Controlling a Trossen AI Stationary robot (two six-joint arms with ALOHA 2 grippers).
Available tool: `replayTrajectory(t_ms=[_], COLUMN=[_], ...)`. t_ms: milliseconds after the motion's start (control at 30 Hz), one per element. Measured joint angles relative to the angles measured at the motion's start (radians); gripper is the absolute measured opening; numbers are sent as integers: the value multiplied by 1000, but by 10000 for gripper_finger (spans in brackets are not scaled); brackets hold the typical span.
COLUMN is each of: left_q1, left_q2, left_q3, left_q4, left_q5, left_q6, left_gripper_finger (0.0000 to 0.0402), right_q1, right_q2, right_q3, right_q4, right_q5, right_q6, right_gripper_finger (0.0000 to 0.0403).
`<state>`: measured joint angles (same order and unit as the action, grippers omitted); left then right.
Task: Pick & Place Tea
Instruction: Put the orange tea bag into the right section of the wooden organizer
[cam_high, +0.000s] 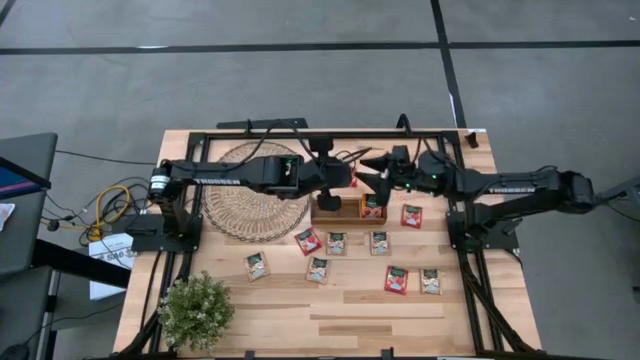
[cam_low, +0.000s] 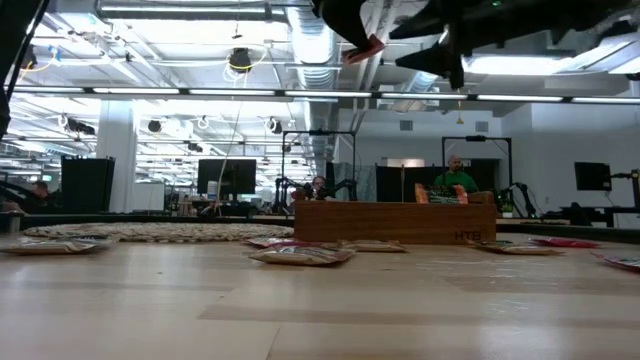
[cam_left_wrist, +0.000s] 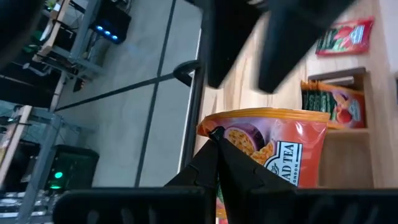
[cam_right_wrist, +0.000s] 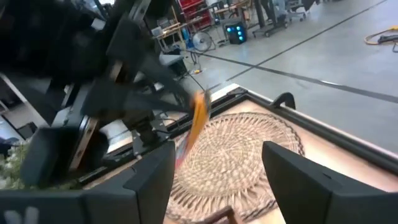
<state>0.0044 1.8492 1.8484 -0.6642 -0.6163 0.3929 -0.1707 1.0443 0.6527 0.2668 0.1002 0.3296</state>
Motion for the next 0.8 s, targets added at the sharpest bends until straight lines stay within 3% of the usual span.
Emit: replayTrajectory(t_ms=[400, 800], left_q1=[-20, -19], left_q2=[0, 0], left_q3=[0, 0], left_q4=[-63, -109], left_q5=[-41, -44], left_q6=[4, -2], left_gripper_finger=[0, 0], right_q1=[-63, -79], right_q2=[150, 185], right_q3=[179, 230], right_q4=[-158, -180], right_q5=[-154, -157], right_q6=[-70, -102], right_gripper_finger=[231, 226])
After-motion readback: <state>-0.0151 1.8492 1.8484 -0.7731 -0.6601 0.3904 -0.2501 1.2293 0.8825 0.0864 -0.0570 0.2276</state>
